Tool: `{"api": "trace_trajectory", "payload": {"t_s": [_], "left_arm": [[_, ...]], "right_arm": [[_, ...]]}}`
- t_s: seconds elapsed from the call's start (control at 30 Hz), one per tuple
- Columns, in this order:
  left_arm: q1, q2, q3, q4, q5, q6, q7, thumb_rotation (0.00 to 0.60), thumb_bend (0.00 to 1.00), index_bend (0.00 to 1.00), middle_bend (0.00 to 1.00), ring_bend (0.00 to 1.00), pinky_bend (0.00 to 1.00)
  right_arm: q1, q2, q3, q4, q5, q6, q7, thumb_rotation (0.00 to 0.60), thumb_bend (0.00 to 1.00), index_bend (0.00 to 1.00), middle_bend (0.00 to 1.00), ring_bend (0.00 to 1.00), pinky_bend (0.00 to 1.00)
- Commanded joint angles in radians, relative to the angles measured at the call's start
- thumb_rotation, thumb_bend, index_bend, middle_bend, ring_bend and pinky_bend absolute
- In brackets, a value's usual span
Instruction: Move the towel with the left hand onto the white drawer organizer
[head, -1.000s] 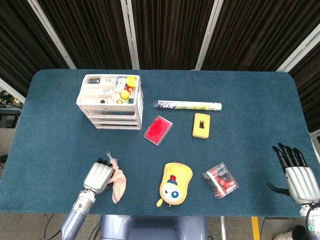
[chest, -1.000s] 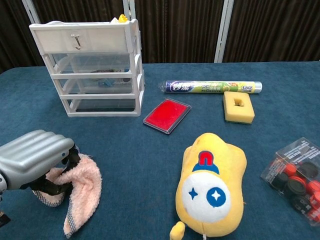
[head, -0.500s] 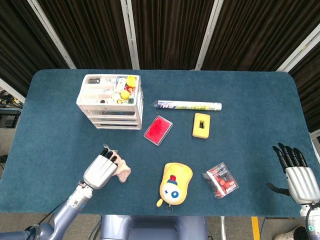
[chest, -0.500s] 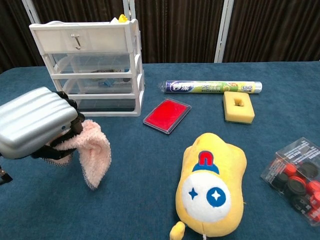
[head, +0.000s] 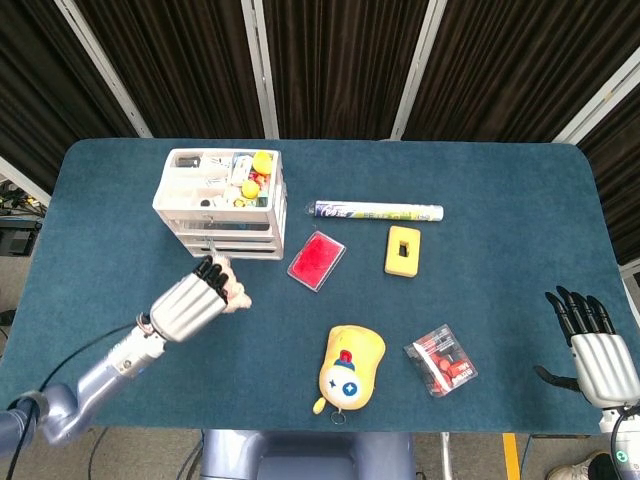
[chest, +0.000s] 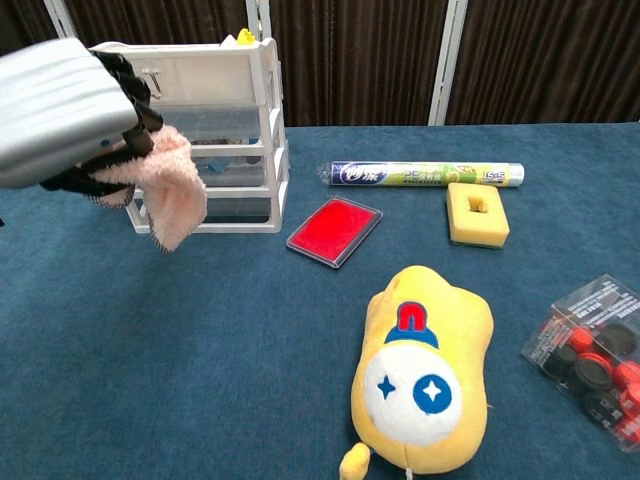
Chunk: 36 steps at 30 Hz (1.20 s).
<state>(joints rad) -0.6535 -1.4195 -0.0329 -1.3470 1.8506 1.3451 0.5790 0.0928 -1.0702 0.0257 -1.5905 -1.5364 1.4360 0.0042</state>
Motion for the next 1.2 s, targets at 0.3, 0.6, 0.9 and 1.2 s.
{"api": "trace_trajectory", "payload": {"t_s": [0.3, 0.6, 0.9, 1.2], "left_arm": [[-0.046, 0.048, -0.035, 0.022, 0.038, 0.016, -0.046, 0.600, 0.60, 0.95, 0.65, 0.48, 0.43], [-0.038, 0.042, -0.030, 0.015, 0.036, 0.024, -0.052, 0.600, 0.60, 0.95, 0.65, 0.48, 0.43], [-0.035, 0.042, -0.025, -0.012, 0.046, 0.023, -0.038, 0.600, 0.60, 0.95, 0.65, 0.48, 0.43], [-0.038, 0.063, -0.042, -0.029, 0.037, 0.022, -0.034, 0.600, 0.60, 0.95, 0.65, 0.48, 0.43]], "right_arm": [[-0.001, -0.001, 0.000, 0.000, -0.001, 0.003, -0.004, 0.600, 0.01, 0.00, 0.00, 0.00, 0.00], [-0.001, -0.001, 0.000, 0.001, -0.001, 0.003, -0.002, 0.600, 0.01, 0.00, 0.00, 0.00, 0.00], [-0.002, -0.002, 0.001, 0.002, -0.003, 0.006, -0.001, 0.600, 0.01, 0.00, 0.00, 0.00, 0.00], [0.000, -0.002, 0.001, 0.004, -0.004, 0.004, -0.001, 0.600, 0.01, 0.00, 0.00, 0.00, 0.00]]}}
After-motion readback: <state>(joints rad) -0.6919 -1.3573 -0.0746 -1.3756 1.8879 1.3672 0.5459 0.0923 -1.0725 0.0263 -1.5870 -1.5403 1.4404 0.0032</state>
